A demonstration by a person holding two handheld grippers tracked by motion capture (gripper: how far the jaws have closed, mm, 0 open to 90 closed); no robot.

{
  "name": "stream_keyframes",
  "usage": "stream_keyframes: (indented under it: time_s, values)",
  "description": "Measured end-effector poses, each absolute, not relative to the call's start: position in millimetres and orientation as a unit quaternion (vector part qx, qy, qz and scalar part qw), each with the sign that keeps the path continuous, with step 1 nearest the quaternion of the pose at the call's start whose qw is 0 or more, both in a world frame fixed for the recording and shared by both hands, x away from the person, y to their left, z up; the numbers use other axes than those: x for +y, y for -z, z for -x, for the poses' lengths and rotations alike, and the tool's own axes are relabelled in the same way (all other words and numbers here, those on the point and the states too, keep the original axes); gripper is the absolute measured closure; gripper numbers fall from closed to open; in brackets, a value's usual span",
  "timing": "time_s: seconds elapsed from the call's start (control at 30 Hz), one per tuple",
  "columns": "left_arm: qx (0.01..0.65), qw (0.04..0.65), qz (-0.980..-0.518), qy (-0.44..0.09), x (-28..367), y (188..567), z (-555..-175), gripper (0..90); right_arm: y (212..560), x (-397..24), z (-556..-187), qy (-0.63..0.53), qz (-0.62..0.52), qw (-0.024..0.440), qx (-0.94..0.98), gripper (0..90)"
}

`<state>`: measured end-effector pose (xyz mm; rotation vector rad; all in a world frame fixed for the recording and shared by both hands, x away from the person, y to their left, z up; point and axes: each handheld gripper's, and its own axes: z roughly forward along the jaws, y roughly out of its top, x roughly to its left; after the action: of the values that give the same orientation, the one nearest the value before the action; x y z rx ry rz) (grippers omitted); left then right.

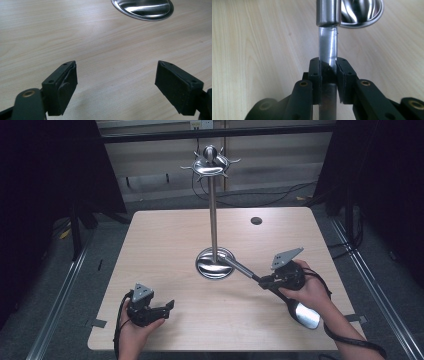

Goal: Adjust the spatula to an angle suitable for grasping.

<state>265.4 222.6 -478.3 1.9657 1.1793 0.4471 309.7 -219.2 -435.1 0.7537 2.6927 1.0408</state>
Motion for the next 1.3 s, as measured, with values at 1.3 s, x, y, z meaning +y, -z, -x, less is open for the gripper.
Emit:
stream_keyframes:
  time_s: [1.3]
  values:
    - [0.466, 0.397, -0.773, -0.163, 216.5, 481.5, -272.0, 17.9, 380.7, -254.5, -302.6, -0.555, -0.297, 0.173, 0.758, 76.3]
